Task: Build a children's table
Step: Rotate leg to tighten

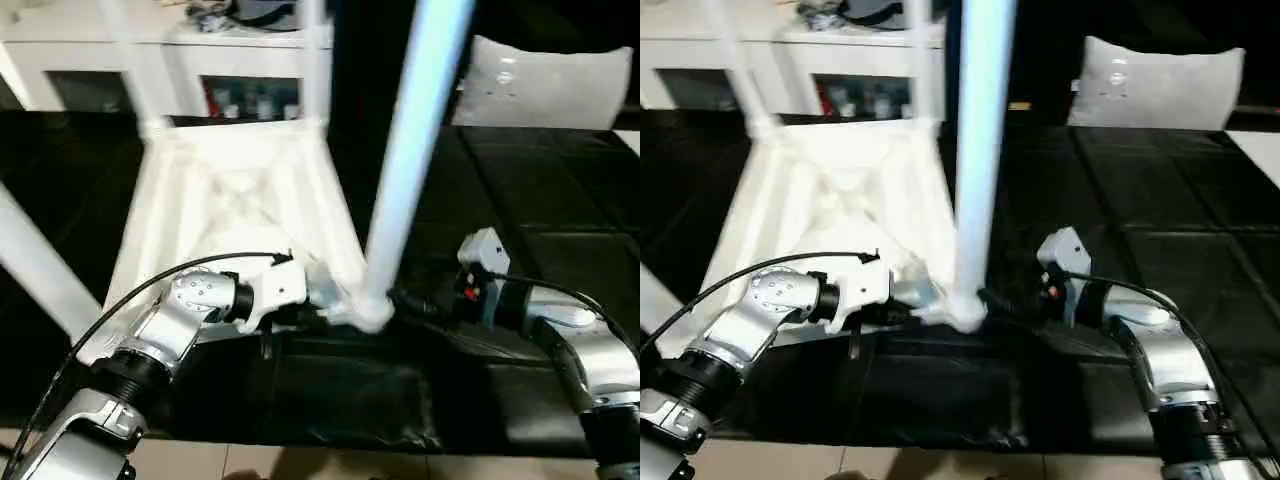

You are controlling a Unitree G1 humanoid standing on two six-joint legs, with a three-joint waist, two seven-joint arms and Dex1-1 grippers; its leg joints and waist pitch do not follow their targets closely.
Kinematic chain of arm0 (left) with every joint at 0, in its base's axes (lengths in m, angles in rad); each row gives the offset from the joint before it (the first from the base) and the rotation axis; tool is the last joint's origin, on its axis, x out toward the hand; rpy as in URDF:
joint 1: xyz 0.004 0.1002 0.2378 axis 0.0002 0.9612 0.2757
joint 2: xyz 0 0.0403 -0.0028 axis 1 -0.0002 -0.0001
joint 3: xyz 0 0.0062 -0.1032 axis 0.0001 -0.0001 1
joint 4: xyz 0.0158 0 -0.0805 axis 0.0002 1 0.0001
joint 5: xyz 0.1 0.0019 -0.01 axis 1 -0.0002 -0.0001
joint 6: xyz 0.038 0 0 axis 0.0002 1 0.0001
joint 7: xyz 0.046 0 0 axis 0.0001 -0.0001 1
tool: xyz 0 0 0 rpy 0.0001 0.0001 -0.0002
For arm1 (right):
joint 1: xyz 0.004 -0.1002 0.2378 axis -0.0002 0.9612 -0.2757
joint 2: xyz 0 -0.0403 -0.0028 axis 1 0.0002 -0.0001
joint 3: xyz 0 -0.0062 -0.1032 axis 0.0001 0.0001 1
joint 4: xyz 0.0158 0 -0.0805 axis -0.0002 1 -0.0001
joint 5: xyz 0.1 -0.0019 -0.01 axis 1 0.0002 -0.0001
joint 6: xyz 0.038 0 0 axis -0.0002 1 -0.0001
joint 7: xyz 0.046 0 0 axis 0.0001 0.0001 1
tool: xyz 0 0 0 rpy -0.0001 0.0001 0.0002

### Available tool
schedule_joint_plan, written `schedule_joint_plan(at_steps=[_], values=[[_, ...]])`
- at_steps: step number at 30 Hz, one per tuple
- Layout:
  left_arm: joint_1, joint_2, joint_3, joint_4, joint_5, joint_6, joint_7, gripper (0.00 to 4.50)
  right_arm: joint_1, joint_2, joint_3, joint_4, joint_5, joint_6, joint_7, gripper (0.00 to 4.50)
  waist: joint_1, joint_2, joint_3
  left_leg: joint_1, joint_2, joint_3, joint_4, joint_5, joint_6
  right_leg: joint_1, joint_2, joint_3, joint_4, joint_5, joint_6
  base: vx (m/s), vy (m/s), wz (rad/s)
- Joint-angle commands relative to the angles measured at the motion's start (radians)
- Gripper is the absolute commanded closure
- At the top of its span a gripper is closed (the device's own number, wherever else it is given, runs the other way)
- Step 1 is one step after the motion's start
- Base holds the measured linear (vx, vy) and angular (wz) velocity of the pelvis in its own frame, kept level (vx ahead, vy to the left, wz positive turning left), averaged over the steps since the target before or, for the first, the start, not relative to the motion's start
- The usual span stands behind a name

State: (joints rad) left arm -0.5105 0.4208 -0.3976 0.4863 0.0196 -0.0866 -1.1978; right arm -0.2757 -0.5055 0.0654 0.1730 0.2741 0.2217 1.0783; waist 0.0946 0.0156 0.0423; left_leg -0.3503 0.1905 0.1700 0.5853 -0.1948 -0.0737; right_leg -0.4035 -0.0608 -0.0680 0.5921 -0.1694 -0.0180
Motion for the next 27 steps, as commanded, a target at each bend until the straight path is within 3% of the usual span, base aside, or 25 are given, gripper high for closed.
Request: schedule_joint_plan(at_steps=[1, 2, 3, 4, 5, 7, 11, 12, 20, 27], values=[[0.005, 0.003, -0.061, -0.009, 0.005, -0.04, -0.086, 4.5, 0.0, -0.027, 0.02, -0.032, 0.034, 0.032, 0.062, 0.07, 0.0, -0.011, -0.056, 0.001, 0.038, -0.005, -0.065, -0.19, 0.065, 0.053, -0.076, 0.048, -0.074, -0.297, -0.171, 0.0, 0.0, 0.0], [0.005, 0.005, -0.064, -0.011, 0.004, -0.043, -0.092, 4.5, 0.001, -0.03, 0.023, -0.035, 0.038, 0.036, 0.072, 0.35, 0.003, -0.01, -0.056, -0.001, 0.04, -0.005, -0.065, -0.185, 0.068, 0.053, -0.077, 0.048, -0.073, -0.288, -0.174, 0.0, 0.0, 0.0], [0.007, 0.014, -0.072, -0.013, 0.003, -0.055, -0.118, 4.5, 0.0, -0.037, 0.032, -0.039, 0.056, 0.049, 0.108, 0.35, 0.005, -0.01, -0.056, -0.001, 0.04, -0.005, -0.065, -0.186, 0.07, 0.053, -0.077, 0.047, -0.073, -0.291, -0.175, 0.0, 0.0, 0.0], [0.006, 0.017, -0.075, -0.013, 0.004, -0.06, -0.128, 4.5, -0.002, -0.039, 0.036, -0.037, 0.063, 0.054, 0.13, 0.35, 0.005, -0.019, -0.055, -0.002, 0.04, -0.003, -0.064, -0.188, 0.072, 0.053, -0.078, 0.047, -0.075, -0.299, -0.173, 0.0, 0.0, 0.0], [0.006, 0.017, -0.075, -0.013, 0.004, -0.06, -0.128, 4.5, -0.002, -0.039, 0.036, -0.037, 0.063, 0.054, 0.13, 0.43, 0.009, -0.014, -0.056, -0.001, 0.041, -0.004, -0.064, -0.188, 0.069, 0.052, -0.08, 0.047, -0.074, -0.317, -0.17, 0.0, 0.0, 0.0], [0.004, 0.019, -0.078, -0.012, 0.007, -0.064, -0.133, 4.5, -0.005, -0.041, 0.044, -0.035, 0.067, 0.062, 0.154, 0.72, 0.012, -0.014, -0.054, 0.0, 0.042, -0.005, -0.065, -0.192, 0.064, 0.05, -0.08, 0.047, -0.076, -0.333, -0.165, 0.0, 0.0, 0.0], [0.002, 0.02, -0.076, -0.01, 0.011, -0.072, -0.146, 4.5, -0.017, -0.035, 0.071, -0.029, 0.079, 0.081, 0.194, 0.85, 0.016, -0.016, -0.054, 0.001, 0.041, -0.005, -0.066, -0.198, 0.057, 0.05, -0.08, 0.047, -0.077, -0.357, -0.156, 0.0, 0.0, 0.0], [0.002, 0.021, -0.077, -0.011, 0.011, -0.074, -0.15, 4.5, -0.024, -0.032, 0.08, -0.023, 0.086, 0.092, 0.208, 1.13, 0.016, -0.015, -0.054, 0.002, 0.041, -0.005, -0.066, -0.2, 0.054, 0.049, -0.08, 0.047, -0.078, -0.361, -0.154, 0.0, 0.0, 0.0], [0.006, 0.022, -0.08, -0.007, 0.014, -0.084, -0.162, 4.5, -0.047, -0.024, 0.099, 0.001, 0.092, 0.113, 0.237, 1.67, 0.017, -0.017, -0.057, 0.0, 0.041, -0.004, -0.064, -0.175, 0.053, 0.051, -0.08, 0.047, -0.072, -0.315, -0.165, 0.0, 0.0, 0.0], [0.011, 0.025, -0.079, -0.008, 0.014, -0.083, -0.162, 4.5, -0.059, -0.009, 0.108, 0.019, 0.091, 0.118, 0.234, 2.4, 0.018, -0.019, -0.056, -0.001, 0.041, -0.004, -0.064, -0.169, 0.053, 0.051, -0.08, 0.047, -0.072, -0.324, -0.16, 0.0, 0.0, 0.0]])
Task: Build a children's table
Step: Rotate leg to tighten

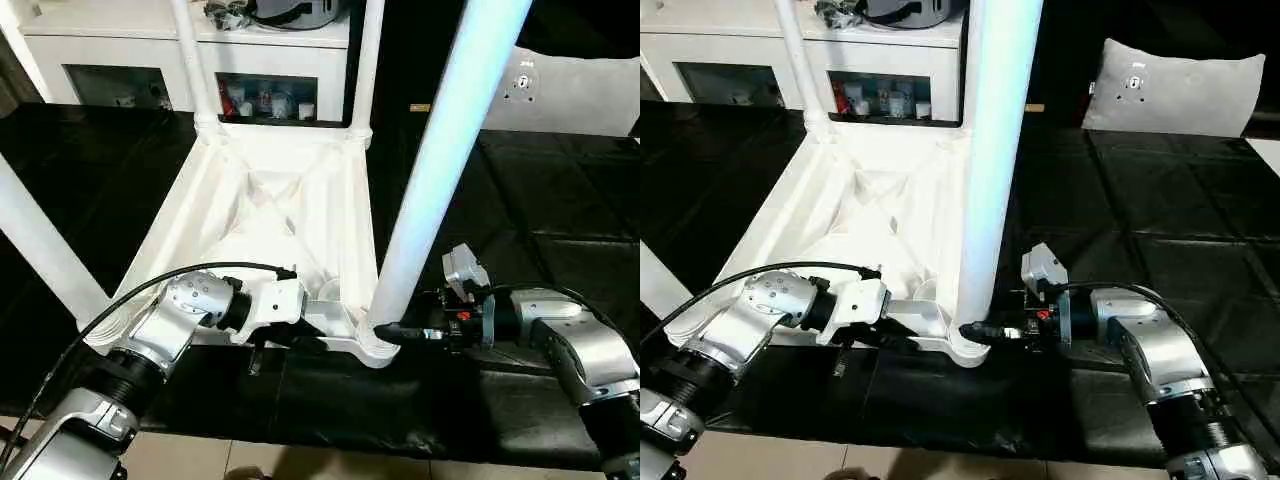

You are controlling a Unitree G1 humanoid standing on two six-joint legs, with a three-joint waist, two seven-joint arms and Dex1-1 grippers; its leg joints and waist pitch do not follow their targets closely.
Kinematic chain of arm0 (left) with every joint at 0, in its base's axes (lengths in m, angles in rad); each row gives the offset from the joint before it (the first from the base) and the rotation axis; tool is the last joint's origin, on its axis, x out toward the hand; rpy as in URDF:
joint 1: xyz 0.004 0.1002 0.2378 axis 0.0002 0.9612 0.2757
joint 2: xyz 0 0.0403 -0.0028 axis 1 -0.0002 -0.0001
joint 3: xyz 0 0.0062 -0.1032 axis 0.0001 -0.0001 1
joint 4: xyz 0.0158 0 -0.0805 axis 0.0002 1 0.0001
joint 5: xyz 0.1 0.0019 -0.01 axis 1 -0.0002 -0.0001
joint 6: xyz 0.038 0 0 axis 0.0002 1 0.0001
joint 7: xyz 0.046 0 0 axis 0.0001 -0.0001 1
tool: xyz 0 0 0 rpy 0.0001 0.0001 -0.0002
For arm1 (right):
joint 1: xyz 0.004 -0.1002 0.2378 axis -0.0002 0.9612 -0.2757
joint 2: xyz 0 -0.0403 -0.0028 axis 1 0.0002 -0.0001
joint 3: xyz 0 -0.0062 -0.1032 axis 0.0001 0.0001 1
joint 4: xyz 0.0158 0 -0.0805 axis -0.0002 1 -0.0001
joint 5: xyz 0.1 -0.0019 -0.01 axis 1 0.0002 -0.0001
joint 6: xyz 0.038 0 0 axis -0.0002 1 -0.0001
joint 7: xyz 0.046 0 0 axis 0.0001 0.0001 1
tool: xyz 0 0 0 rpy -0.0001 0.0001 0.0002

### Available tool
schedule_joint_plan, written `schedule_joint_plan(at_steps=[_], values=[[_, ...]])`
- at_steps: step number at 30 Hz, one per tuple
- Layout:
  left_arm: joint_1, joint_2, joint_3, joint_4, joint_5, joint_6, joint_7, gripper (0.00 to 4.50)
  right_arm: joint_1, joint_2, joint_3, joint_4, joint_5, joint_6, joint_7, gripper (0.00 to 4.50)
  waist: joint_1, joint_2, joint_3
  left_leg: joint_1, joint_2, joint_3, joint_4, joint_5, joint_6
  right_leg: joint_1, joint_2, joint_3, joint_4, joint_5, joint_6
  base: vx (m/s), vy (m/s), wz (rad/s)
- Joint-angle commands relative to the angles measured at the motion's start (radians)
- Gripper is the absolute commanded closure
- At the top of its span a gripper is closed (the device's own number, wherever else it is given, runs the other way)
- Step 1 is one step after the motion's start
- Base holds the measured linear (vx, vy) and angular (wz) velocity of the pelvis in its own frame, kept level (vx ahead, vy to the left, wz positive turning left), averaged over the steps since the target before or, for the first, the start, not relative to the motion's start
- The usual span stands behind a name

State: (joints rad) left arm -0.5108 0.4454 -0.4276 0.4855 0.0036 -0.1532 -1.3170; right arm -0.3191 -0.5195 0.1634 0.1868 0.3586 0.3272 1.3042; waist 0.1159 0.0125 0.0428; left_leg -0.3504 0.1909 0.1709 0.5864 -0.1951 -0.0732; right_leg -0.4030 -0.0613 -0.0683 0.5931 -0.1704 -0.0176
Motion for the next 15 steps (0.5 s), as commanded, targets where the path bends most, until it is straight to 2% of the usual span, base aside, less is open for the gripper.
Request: schedule_joint_plan(at_steps=[1, 7, 8, 11, 13, 15], values=[[0.012, 0.001, -0.049, -0.008, 0.03, -0.015, -0.043, 4.5, -0.015, 0.006, 0.011, 0.005, 0.007, 0.014, 0.008, 2.43, -0.003, -0.015, -0.057, 0.0, 0.041, -0.005, -0.065, -0.172, 0.052, 0.05, -0.08, 0.047, -0.073, -0.327, -0.16, 0.0, 0.0, 0.0], [0.048, -0.012, -0.028, -0.058, -0.024, 0.055, -0.046, 4.5, 0.027, 0.031, 0.008, -0.048, 0.03, 0.042, -0.027, 2.52, -0.005, -0.014, -0.055, 0.0, 0.041, -0.006, -0.067, -0.185, 0.043, 0.05, -0.08, 0.047, -0.075, -0.354, -0.153, 0.0, 0.0, 0.0], [0.052, -0.015, -0.023, -0.069, -0.029, 0.075, -0.036, 4.5, 0.033, 0.039, 0.004, -0.056, 0.026, 0.047, -0.052, 2.52, -0.006, -0.011, -0.055, 0.0, 0.041, -0.006, -0.068, -0.187, 0.043, 0.049, -0.08, 0.047, -0.077, -0.358, -0.152, 0.0, 0.0, 0.0], [0.057, -0.027, -0.011, -0.088, -0.03, 0.119, -0.001, 4.5, 0.041, 0.059, 0.003, -0.07, -0.001, 0.057, -0.125, 2.53, -0.01, -0.011, -0.054, 0.001, 0.04, -0.007, -0.07, -0.188, 0.038, 0.048, -0.078, 0.047, -0.078, -0.366, -0.146, 0.0, 0.0, 0.0], [0.058, -0.036, -0.002, -0.102, -0.017, 0.165, 0.046, 4.5, 0.048, 0.085, 0.007, -0.084, -0.035, 0.068, -0.201, 2.53, -0.017, -0.01, -0.048, 0.004, 0.036, -0.008, -0.071, -0.231, 0.03, 0.045, -0.08, 0.045, -0.09, -0.46, -0.122, 0.0, 0.0, 0.0], [0.061, -0.079, 0.02, -0.138, -0.004, 0.275, 0.154, 4.5, 0.041, 0.169, -0.008, -0.089, -0.079, 0.115, -0.379, 2.54, -0.025, -0.006, -0.043, 0.007, 0.036, -0.011, -0.074, -0.259, 0.011, 0.04, -0.078, 0.045, -0.094, -0.527, -0.103, 0.0, 0.0, 0.0]])
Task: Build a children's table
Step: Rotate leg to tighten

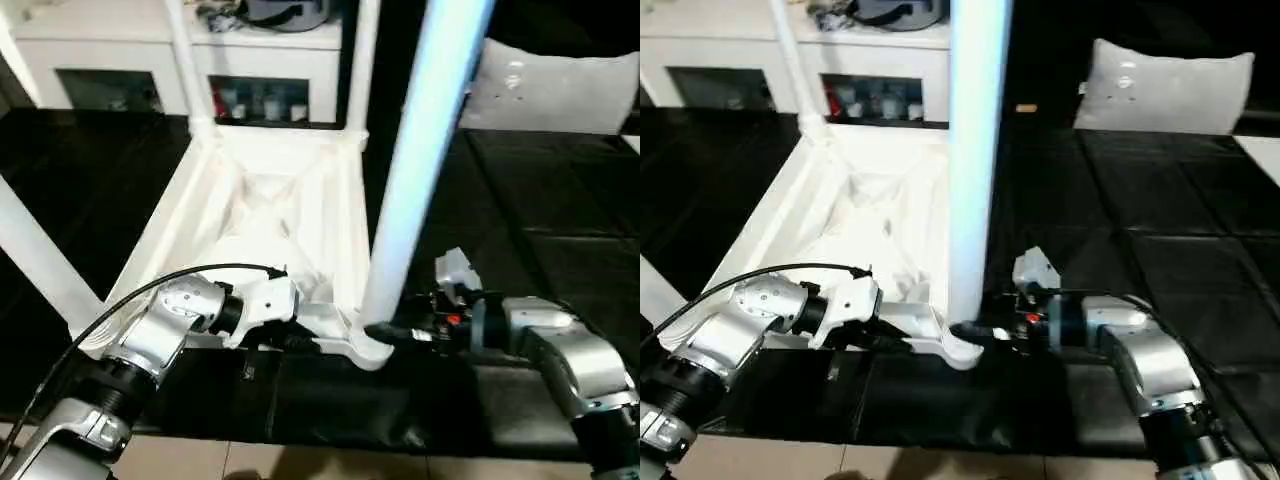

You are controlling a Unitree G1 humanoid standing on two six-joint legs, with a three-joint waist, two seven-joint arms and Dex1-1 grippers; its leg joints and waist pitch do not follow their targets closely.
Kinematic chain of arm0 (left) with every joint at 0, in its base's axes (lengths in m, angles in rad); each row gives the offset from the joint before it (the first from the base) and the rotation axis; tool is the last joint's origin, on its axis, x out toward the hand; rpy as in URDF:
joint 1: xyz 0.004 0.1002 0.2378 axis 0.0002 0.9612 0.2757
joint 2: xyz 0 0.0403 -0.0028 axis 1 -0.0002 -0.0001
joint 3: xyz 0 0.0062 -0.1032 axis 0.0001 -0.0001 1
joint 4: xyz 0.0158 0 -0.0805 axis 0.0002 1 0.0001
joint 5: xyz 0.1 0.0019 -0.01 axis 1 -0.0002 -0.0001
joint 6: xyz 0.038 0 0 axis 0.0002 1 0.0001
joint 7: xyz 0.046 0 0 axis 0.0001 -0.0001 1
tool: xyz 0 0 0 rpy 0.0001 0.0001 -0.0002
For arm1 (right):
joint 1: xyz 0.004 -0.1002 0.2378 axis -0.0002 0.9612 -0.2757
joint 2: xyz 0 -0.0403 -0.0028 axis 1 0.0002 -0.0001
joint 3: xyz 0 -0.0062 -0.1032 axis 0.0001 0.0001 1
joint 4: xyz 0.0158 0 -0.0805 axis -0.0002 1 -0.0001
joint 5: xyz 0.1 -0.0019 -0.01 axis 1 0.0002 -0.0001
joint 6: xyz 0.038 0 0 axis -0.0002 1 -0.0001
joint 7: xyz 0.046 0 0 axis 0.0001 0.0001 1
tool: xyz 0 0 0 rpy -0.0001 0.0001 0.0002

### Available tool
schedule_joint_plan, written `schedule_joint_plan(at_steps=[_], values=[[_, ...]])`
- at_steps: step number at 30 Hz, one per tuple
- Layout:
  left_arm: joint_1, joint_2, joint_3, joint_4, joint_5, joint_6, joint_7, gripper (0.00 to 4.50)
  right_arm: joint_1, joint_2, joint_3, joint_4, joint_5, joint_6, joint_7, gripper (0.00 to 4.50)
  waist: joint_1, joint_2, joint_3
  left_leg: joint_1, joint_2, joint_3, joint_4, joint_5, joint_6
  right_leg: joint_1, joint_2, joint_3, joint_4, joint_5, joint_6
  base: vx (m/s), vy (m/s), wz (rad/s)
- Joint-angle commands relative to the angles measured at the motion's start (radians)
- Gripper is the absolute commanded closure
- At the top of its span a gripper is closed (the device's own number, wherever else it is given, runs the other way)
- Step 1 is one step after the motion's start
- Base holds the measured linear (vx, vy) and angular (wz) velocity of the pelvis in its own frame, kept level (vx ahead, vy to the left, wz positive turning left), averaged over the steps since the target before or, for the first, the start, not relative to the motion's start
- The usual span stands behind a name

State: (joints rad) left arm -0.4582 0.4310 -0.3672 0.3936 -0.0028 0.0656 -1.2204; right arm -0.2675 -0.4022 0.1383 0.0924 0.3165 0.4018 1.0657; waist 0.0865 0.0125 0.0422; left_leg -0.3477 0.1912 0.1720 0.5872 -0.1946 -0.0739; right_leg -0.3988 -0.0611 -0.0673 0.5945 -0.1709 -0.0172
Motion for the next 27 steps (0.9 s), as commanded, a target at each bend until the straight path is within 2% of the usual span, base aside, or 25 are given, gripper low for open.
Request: schedule_joint_plan(at_steps=[1, 3, 4, 6, 7, 9, 10, 12, 15, 16, 18, 20, 21, 23, 24, 25, 26, 27], values=[[0.009, -0.08, -0.035, -0.058, 0.002, 0.08, 0.084, 4.5, -0.017, 0.079, 0.012, 0.009, -0.05, 0.054, -0.193, 2.54, -0.007, -0.008, -0.039, 0.003, 0.03, -0.014, -0.074, -0.282, 0.002, 0.033, -0.079, 0.039, -0.106, -0.585, -0.084, 0.0, 0.0, 0.0], [0.011, -0.112, -0.027, -0.081, 0.011, 0.133, 0.138, 4.5, -0.029, 0.122, 0.012, 0.02, -0.085, 0.066, -0.283, 2.56, -0.028, -0.007, -0.038, 0.001, 0.021, -0.023, -0.072, -0.312, -0.015, 0.034, -0.082, 0.024, -0.122, -0.691, -0.027, -0.026, 0.003, -0.04], [0.009, -0.133, -0.022, -0.089, 0.022, 0.161, 0.175, 4.5, -0.037, 0.149, 0.009, 0.029, -0.101, 0.077, -0.339, 2.56, -0.035, -0.007, -0.038, 0.003, 0.02, -0.023, -0.071, -0.322, -0.012, 0.032, -0.08, 0.022, -0.127, -0.7, -0.02, 0.0, 0.0, 0.0], [0.003, -0.167, -0.017, -0.088, 0.042, 0.18, 0.234, 4.5, -0.053, 0.19, -0.001, 0.051, -0.113, 0.092, -0.411, 2.57, -0.052, -0.003, -0.04, 0.004, 0.021, -0.027, -0.073, -0.344, -0.008, 0.032, -0.078, 0.015, -0.132, -0.686, -0.021, 0.0, 0.0, 0.0], [-0.003, -0.196, -0.013, -0.086, 0.051, 0.195, 0.278, 4.5, -0.071, 0.224, -0.013, 0.081, -0.123, 0.084, -0.47, 2.57, -0.064, -0.003, -0.039, -0.005, 0.021, -0.031, -0.075, -0.358, 0.001, 0.038, -0.078, 0.009, -0.134, -0.665, -0.02, 0.0, 0.0, 0.0], [-0.021, -0.252, -0.012, -0.075, 0.071, 0.221, 0.358, 4.5, -0.12, 0.284, -0.037, 0.162, -0.152, 0.036, -0.586, 2.57, -0.073, 0.001, -0.041, 0.01, 0.018, -0.031, -0.068, -0.393, 0.0, 0.028, -0.081, 0.002, -0.143, -0.677, -0.022, 0.0, 0.0, 0.0], [-0.031, -0.27, -0.016, -0.064, 0.091, 0.22, 0.389, 4.5, -0.138, 0.299, -0.03, 0.19, -0.169, 0.006, -0.596, 2.57, -0.077, -0.002, -0.043, 0.009, 0.018, -0.03, -0.068, -0.388, 0.006, 0.031, -0.08, 0.001, -0.143, -0.654, -0.028, 0.0, 0.0, 0.0], [-0.034, -0.273, -0.017, -0.063, 0.098, 0.223, 0.397, 4.5, -0.141, 0.305, -0.027, 0.191, -0.175, -0.003, -0.593, 2.02, -0.086, 0.003, -0.042, -0.001, 0.027, -0.034, -0.079, -0.401, 0.024, 0.046, -0.083, -0.012, -0.138, -0.577, -0.044, 0.0, 0.0, 0.0], [-0.043, -0.253, -0.02, -0.054, 0.118, 0.213, 0.396, 4.5, -0.129, 0.301, -0.024, 0.173, -0.181, -0.045, -0.572, 1.86, -0.078, 0.0, -0.044, 0.009, 0.028, -0.028, -0.078, -0.396, 0.033, 0.035, -0.089, 0.0, -0.135, -0.546, -0.067, 0.0, 0.0, 0.0], [-0.043, -0.237, -0.018, -0.055, 0.13, 0.211, 0.393, 4.5, -0.118, 0.292, -0.027, 0.163, -0.18, -0.069, -0.564, 1.6, -0.076, 0.0, -0.045, 0.008, 0.028, -0.026, -0.078, -0.385, 0.035, 0.034, -0.089, 0.003, -0.133, -0.532, -0.075, 0.0, 0.0, 0.0], [-0.041, -0.223, -0.008, -0.054, 0.138, 0.214, 0.399, 4.5, -0.104, 0.277, -0.035, 0.159, -0.174, -0.104, -0.544, 1.54, -0.07, 0.002, -0.048, 0.001, 0.032, -0.024, -0.081, -0.346, 0.039, 0.04, -0.091, 0.011, -0.122, -0.47, -0.096, 0.0, 0.0, 0.0], [-0.04, -0.211, 0.0, -0.046, 0.139, 0.204, 0.396, 4.5, -0.088, 0.247, -0.037, 0.153, -0.171, -0.146, -0.502, 1.41, -0.058, -0.001, -0.052, -0.003, 0.034, -0.017, -0.078, -0.292, 0.047, 0.044, -0.09, 0.019, -0.108, -0.377, -0.128, 0.0, 0.0, 0.0], [-0.039, -0.194, 0.002, -0.033, 0.143, 0.182, 0.388, 4.5, -0.069, 0.208, -0.042, 0.142, -0.161, -0.174, -0.446, 1.19, -0.05, 0.003, -0.053, -0.002, 0.034, -0.015, -0.077, -0.273, 0.055, 0.045, -0.09, 0.021, -0.104, -0.36, -0.139, 0.0, 0.0, 0.0], [-0.039, -0.18, 0.001, -0.023, 0.146, 0.163, 0.38, 4.5, -0.057, 0.181, -0.046, 0.132, -0.154, -0.187, -0.406, 1.13, -0.042, 0.001, -0.055, -0.001, 0.033, -0.012, -0.074, -0.259, 0.064, 0.045, -0.088, 0.021, -0.105, -0.358, -0.142, 0.0, 0.0, 0.0], [-0.037, -0.166, -0.002, -0.014, 0.146, 0.138, 0.369, 4.5, -0.044, 0.15, -0.051, 0.123, -0.147, -0.198, -0.364, 1.01, -0.04, 0.006, -0.055, 0.001, 0.033, -0.01, -0.072, -0.255, 0.067, 0.043, -0.088, 0.022, -0.105, -0.357, -0.143, 0.0, 0.0, 0.0], [-0.034, -0.152, -0.003, -0.006, 0.143, 0.114, 0.355, 4.5, -0.034, 0.117, -0.058, 0.114, -0.136, -0.206, -0.317, 1.01, -0.036, 0.001, -0.056, -0.001, 0.032, -0.008, -0.071, -0.239, 0.072, 0.046, -0.087, 0.023, -0.104, -0.344, -0.146, 0.0, 0.0, 0.0], [-0.033, -0.147, -0.003, -0.003, 0.14, 0.103, 0.348, 4.5, -0.03, 0.102, -0.061, 0.112, -0.131, -0.209, -0.298, 0.78, -0.031, 0.001, -0.056, -0.006, 0.031, -0.007, -0.07, -0.223, 0.08, 0.049, -0.086, 0.022, -0.102, -0.336, -0.145, 0.0, 0.0, 0.0], [-0.029, -0.134, -0.003, 0.007, 0.132, 0.071, 0.325, 4.5, -0.024, 0.066, -0.073, 0.108, -0.118, -0.212, -0.254, 0.74, -0.028, 0.0, -0.056, -0.011, 0.029, -0.008, -0.069, -0.211, 0.084, 0.052, -0.085, 0.021, -0.1, -0.348, -0.14, 0.0, 0.0, 0.0]])
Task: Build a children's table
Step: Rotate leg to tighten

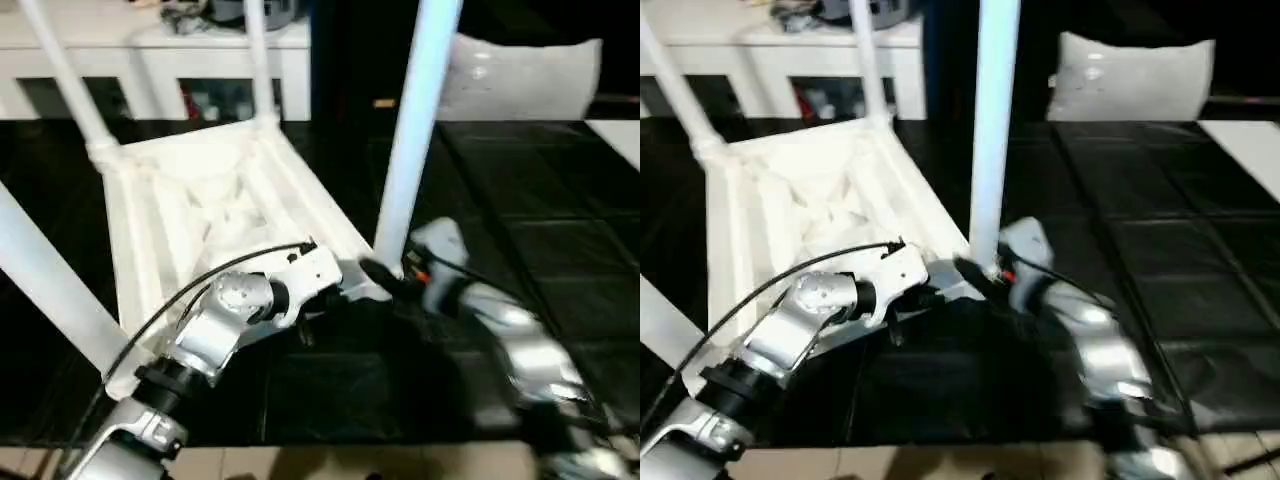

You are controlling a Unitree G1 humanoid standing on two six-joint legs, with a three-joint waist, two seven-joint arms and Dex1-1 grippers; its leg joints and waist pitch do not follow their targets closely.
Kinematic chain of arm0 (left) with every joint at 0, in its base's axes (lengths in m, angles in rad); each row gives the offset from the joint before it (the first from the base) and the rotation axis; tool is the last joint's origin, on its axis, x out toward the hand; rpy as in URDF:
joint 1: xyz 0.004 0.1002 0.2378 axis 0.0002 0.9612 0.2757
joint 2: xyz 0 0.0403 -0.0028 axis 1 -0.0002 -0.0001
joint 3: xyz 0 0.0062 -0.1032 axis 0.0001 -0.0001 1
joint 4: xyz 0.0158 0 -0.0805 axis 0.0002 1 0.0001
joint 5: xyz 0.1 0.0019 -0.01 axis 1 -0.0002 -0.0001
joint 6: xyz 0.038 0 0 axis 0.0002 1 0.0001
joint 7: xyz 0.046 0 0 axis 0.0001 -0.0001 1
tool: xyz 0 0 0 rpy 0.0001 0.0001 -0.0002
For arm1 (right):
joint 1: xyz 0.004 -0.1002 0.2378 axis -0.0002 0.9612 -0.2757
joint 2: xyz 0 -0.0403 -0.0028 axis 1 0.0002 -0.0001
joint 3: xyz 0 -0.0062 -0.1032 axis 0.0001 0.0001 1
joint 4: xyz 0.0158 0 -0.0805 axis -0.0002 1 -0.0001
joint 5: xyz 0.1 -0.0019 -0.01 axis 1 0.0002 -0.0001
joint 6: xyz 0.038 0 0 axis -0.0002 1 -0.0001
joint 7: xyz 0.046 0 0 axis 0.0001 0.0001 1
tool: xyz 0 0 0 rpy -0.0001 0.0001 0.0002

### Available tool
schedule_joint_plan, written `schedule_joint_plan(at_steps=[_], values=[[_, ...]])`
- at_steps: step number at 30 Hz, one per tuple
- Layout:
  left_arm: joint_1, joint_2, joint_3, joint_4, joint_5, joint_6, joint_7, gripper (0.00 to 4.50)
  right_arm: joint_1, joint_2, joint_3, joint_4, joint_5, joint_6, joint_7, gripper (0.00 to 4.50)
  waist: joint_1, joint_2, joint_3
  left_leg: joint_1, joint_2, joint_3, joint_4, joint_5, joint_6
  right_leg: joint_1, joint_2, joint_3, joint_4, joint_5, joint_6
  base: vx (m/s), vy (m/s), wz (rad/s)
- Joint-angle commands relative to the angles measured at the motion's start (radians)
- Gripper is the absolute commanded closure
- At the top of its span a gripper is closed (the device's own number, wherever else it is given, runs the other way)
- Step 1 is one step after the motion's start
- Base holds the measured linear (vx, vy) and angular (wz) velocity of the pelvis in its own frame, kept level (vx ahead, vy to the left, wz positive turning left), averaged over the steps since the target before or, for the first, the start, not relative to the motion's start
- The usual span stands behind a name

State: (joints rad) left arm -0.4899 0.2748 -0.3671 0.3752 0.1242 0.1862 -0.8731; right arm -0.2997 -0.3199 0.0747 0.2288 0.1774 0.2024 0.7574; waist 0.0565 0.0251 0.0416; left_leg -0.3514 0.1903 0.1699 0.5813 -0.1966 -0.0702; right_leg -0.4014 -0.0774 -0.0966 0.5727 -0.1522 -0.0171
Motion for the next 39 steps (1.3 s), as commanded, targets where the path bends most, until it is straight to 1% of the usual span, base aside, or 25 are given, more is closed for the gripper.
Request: schedule_joint_plan(at_steps=[1, 2, 5, 6, 7, 8, 10, 11, 13, 14, 15, 17, 18, 19, 20, 21, 23, 24, 27, 28, 30, 33, 34, 35, 39], values=[[0.003, 0.024, -0.003, 0.026, 0.004, -0.053, -0.026, 4.5, 0.009, -0.022, -0.011, -0.029, 0.023, -0.013, 0.062, 0.74, 0.005, -0.013, -0.056, -0.007, 0.029, -0.005, -0.062, -0.201, 0.082, 0.055, -0.07, 0.05, -0.079, -0.374, -0.134, 0.0, 0.0, 0.0], [0.006, 0.039, -0.005, 0.036, -0.003, -0.071, -0.054, 4.5, 0.01, -0.057, -0.025, -0.027, 0.042, -0.011, 0.108, 0.65, 0.008, -0.011, -0.056, -0.006, 0.028, -0.005, -0.06, -0.193, 0.084, 0.054, -0.07, 0.05, -0.08, -0.387, -0.129, 0.0, 0.0, 0.0], [0.009, 0.066, -0.017, 0.05, -0.003, -0.106, -0.098, 4.5, 0.006, -0.099, -0.034, -0.024, 0.063, 0.008, 0.162, 0.32, 0.008, -0.013, -0.055, -0.007, 0.03, -0.006, -0.062, -0.19, 0.083, 0.054, -0.066, 0.046, -0.081, -0.41, -0.12, 0.0, 0.0, 0.0], [0.009, 0.083, -0.025, 0.061, -0.003, -0.133, -0.125, 4.5, 0.003, -0.124, -0.03, -0.025, 0.075, 0.019, 0.202, 0.28, 0.008, -0.009, -0.054, -0.005, 0.032, -0.008, -0.063, -0.202, 0.082, 0.052, -0.066, 0.045, -0.082, -0.426, -0.118, 0.0, 0.0, 0.0], [0.01, 0.108, -0.038, 0.076, -0.004, -0.178, -0.167, 4.5, 0.002, -0.159, -0.019, -0.031, 0.086, 0.025, 0.257, 0.28, 0.006, -0.01, -0.055, -0.005, 0.031, -0.008, -0.063, -0.206, 0.082, 0.053, -0.065, 0.044, -0.083, -0.428, -0.118, 0.0, 0.0, 0.0], [0.01, 0.11, -0.039, 0.078, -0.004, -0.182, -0.17, 4.5, 0.002, -0.162, -0.018, -0.032, 0.087, 0.026, 0.262, 0.28, 0.007, -0.01, -0.054, -0.003, 0.033, -0.009, -0.064, -0.221, 0.083, 0.051, -0.066, 0.045, -0.084, -0.439, -0.117, 0.0, 0.0, 0.0], [0.011, 0.134, -0.048, 0.085, -0.018, -0.222, -0.226, 4.5, -0.008, -0.195, 0.003, -0.023, 0.083, 0.012, 0.321, 0.28, 0.008, -0.016, -0.054, -0.003, 0.035, -0.008, -0.064, -0.228, 0.08, 0.05, -0.067, 0.045, -0.084, -0.447, -0.117, 0.0, 0.0, 0.0], [0.012, 0.145, -0.053, 0.085, -0.027, -0.24, -0.256, 4.5, -0.015, -0.207, 0.011, -0.013, 0.084, 0.008, 0.348, 0.28, 0.008, -0.017, -0.054, -0.004, 0.036, -0.009, -0.065, -0.225, 0.079, 0.051, -0.068, 0.045, -0.081, -0.442, -0.12, 0.0, 0.0, 0.0], [0.014, 0.161, -0.061, 0.082, -0.045, -0.27, -0.313, 4.5, -0.029, -0.222, 0.023, 0.005, 0.082, 0.0, 0.392, 0.28, 0.01, -0.024, -0.056, -0.004, 0.037, -0.009, -0.064, -0.214, 0.082, 0.051, -0.069, 0.046, -0.077, -0.429, -0.13, 0.0, 0.0, 0.0], [0.014, 0.167, -0.064, 0.08, -0.049, -0.278, -0.333, 4.5, -0.034, -0.227, 0.03, 0.01, 0.083, 0.001, 0.41, 0.28, 0.011, -0.019, -0.055, -0.003, 0.039, -0.008, -0.064, -0.207, 0.083, 0.05, -0.07, 0.047, -0.074, -0.414, -0.14, 0.0, 0.0, 0.0], [0.013, 0.177, -0.071, 0.082, -0.053, -0.293, -0.362, 4.5, -0.043, -0.236, 0.043, 0.017, 0.084, 0.005, 0.44, 0.28, 0.015, -0.021, -0.057, 0.0, 0.041, -0.006, -0.062, -0.199, 0.083, 0.048, -0.07, 0.048, -0.071, -0.391, -0.152, 0.0, 0.0, 0.0], [0.009, 0.186, -0.086, 0.089, -0.051, -0.321, -0.391, 4.5, -0.052, -0.243, 0.063, 0.023, 0.083, 0.008, 0.476, 0.28, 0.024, -0.019, -0.058, 0.001, 0.045, -0.005, -0.062, -0.188, 0.085, 0.048, -0.07, 0.05, -0.064, -0.353, -0.169, 0.0, 0.0, 0.0], [0.009, 0.186, -0.086, 0.089, -0.051, -0.321, -0.391, 4.5, -0.052, -0.243, 0.063, 0.023, 0.083, 0.008, 0.476, 0.28, 0.03, -0.018, -0.057, 0.002, 0.046, -0.004, -0.062, -0.187, 0.084, 0.048, -0.07, 0.051, -0.062, -0.336, -0.176, 0.0, 0.0, 0.0], [0.011, 0.189, -0.096, 0.076, -0.062, -0.324, -0.422, 4.5, -0.056, -0.24, 0.073, 0.021, 0.094, 0.017, 0.51, 0.28, 0.033, -0.02, -0.057, 0.004, 0.046, -0.003, -0.062, -0.187, 0.083, 0.047, -0.071, 0.052, -0.062, -0.331, -0.179, 0.0, 0.0, 0.0], [0.011, 0.189, -0.096, 0.076, -0.062, -0.324, -0.422, 4.5, -0.056, -0.24, 0.073, 0.021, 0.094, 0.017, 0.51, 0.28, 0.038, -0.02, -0.059, 0.003, 0.046, -0.003, -0.062, -0.183, 0.081, 0.049, -0.071, 0.052, -0.057, -0.318, -0.185, 0.0, 0.0, 0.0], [0.013, 0.189, -0.104, 0.068, -0.069, -0.329, -0.444, 4.5, -0.059, -0.238, 0.081, 0.017, 0.105, 0.026, 0.536, 0.45, 0.04, -0.021, -0.058, 0.003, 0.046, -0.002, -0.062, -0.182, 0.081, 0.05, -0.072, 0.052, -0.058, -0.315, -0.186, 0.0, 0.0, 0.0], [0.012, 0.184, -0.11, 0.059, -0.074, -0.331, -0.459, 4.5, -0.063, -0.233, 0.086, 0.017, 0.111, 0.03, 0.551, 0.45, 0.045, -0.02, -0.059, 0.003, 0.047, -0.002, -0.062, -0.179, 0.078, 0.05, -0.073, 0.052, -0.057, -0.316, -0.185, 0.0, 0.0, 0.0], [0.012, 0.184, -0.11, 0.059, -0.074, -0.331, -0.459, 4.5, -0.063, -0.233, 0.086, 0.017, 0.111, 0.03, 0.551, 0.73, 0.047, -0.021, -0.058, 0.002, 0.046, -0.002, -0.062, -0.178, 0.075, 0.051, -0.073, 0.052, -0.057, -0.318, -0.185, 0.0, 0.0, 0.0], [0.008, 0.177, -0.115, 0.048, -0.084, -0.33, -0.487, 4.5, -0.068, -0.227, 0.098, 0.021, 0.124, 0.048, 0.582, 0.83, 0.053, -0.021, -0.058, 0.004, 0.045, -0.001, -0.062, -0.186, 0.068, 0.051, -0.074, 0.053, -0.06, -0.343, -0.174, 0.0, 0.0, 0.0], [0.007, 0.177, -0.117, 0.048, -0.084, -0.332, -0.492, 4.5, -0.068, -0.226, 0.102, 0.021, 0.126, 0.052, 0.588, 0.96, 0.055, -0.019, -0.059, 0.004, 0.045, -0.002, -0.062, -0.184, 0.066, 0.051, -0.074, 0.053, -0.059, -0.346, -0.173, 0.0, 0.0, 0.0], [0.004, 0.179, -0.122, 0.051, -0.082, -0.341, -0.502, 4.5, -0.069, -0.223, 0.11, 0.025, 0.128, 0.056, 0.604, 1.22, 0.056, -0.017, -0.058, 0.004, 0.046, -0.003, -0.063, -0.187, 0.065, 0.051, -0.074, 0.052, -0.06, -0.349, -0.171, 0.0, 0.0, 0.0], [0.004, 0.18, -0.124, 0.053, -0.077, -0.348, -0.508, 4.5, -0.074, -0.214, 0.114, 0.034, 0.132, 0.054, 0.605, 1.31, 0.056, -0.017, -0.059, 0.003, 0.046, -0.004, -0.063, -0.192, 0.06, 0.051, -0.073, 0.051, -0.06, -0.345, -0.171, 0.0, 0.0, 0.0], [0.003, 0.18, -0.125, 0.053, -0.077, -0.348, -0.51, 4.5, -0.075, -0.213, 0.114, 0.034, 0.134, 0.056, 0.605, 1.56, 0.056, -0.017, -0.059, 0.003, 0.045, -0.004, -0.063, -0.192, 0.059, 0.052, -0.074, 0.051, -0.06, -0.346, -0.171, 0.0, 0.0, 0.0], [0.003, 0.181, -0.125, 0.053, -0.077, -0.348, -0.51, 4.5, -0.075, -0.212, 0.114, 0.034, 0.134, 0.056, 0.605, 1.66, 0.056, -0.018, -0.059, 0.003, 0.045, -0.004, -0.063, -0.191, 0.058, 0.052, -0.073, 0.051, -0.06, -0.345, -0.17, 0.0, 0.0, 0.0], [0.005, 0.182, -0.126, 0.051, -0.077, -0.347, -0.516, 4.5, -0.084, -0.188, 0.11, 0.046, 0.137, 0.054, 0.598, 1.78, 0.056, -0.017, -0.061, 0.001, 0.045, -0.004, -0.062, -0.182, 0.059, 0.052, -0.073, 0.051, -0.057, -0.325, -0.176, 0.0, 0.0, 0.0]])
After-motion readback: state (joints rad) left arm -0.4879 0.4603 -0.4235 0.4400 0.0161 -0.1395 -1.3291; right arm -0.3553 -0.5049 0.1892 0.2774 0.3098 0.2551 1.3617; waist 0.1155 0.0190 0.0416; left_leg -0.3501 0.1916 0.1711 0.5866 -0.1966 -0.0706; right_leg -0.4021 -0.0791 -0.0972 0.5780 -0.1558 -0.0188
